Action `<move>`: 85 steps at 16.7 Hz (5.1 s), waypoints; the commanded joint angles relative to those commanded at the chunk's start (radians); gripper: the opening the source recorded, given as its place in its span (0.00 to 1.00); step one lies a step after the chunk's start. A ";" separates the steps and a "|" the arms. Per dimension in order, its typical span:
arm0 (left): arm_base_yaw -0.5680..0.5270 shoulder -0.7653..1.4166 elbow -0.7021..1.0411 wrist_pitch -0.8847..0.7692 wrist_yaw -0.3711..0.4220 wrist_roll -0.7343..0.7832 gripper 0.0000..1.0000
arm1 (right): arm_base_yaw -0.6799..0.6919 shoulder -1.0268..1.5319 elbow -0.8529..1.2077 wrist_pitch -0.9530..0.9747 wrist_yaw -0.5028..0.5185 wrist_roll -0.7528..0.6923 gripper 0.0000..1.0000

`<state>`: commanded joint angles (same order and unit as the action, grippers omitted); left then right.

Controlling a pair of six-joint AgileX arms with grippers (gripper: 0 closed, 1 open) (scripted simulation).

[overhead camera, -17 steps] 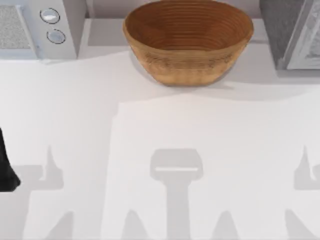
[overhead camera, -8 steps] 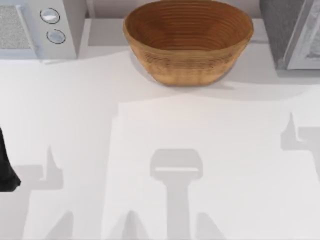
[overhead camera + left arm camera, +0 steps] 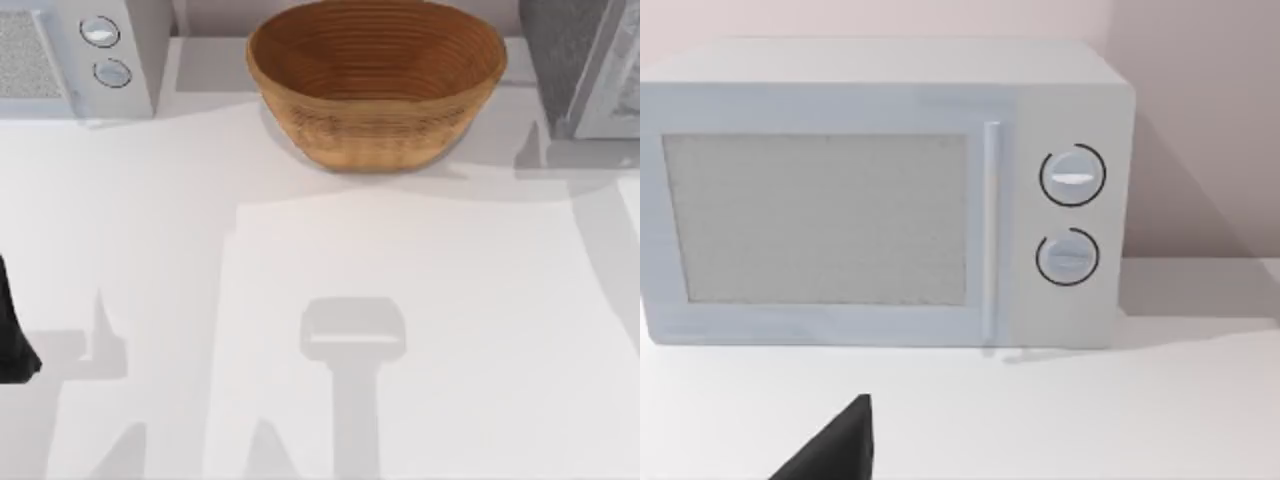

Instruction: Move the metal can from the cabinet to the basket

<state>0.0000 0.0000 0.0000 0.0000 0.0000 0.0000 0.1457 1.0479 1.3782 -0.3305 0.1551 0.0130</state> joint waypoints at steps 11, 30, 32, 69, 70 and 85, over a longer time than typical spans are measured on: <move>0.000 0.000 0.000 0.000 0.000 0.000 1.00 | 0.039 0.279 0.364 -0.087 0.042 0.003 1.00; 0.000 0.000 0.000 0.000 0.000 0.000 1.00 | -0.020 0.495 0.522 -0.020 -0.002 0.003 1.00; 0.000 0.000 0.000 0.000 0.000 0.000 1.00 | -0.021 0.497 0.524 -0.019 -0.003 0.003 1.00; 0.000 0.000 0.000 0.000 0.000 0.000 1.00 | 0.180 0.156 0.636 -0.476 0.192 0.002 0.00; 0.000 0.000 0.000 0.000 0.000 0.000 1.00 | 0.184 0.149 0.637 -0.483 0.196 0.002 0.00; 0.000 0.000 0.000 0.000 0.000 0.000 1.00 | 0.072 -0.234 -0.053 -0.221 0.084 -0.002 0.00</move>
<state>0.0000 0.0000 0.0000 0.0000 0.0000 0.0000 0.2181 0.8135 1.3256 -0.5517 0.2389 0.0107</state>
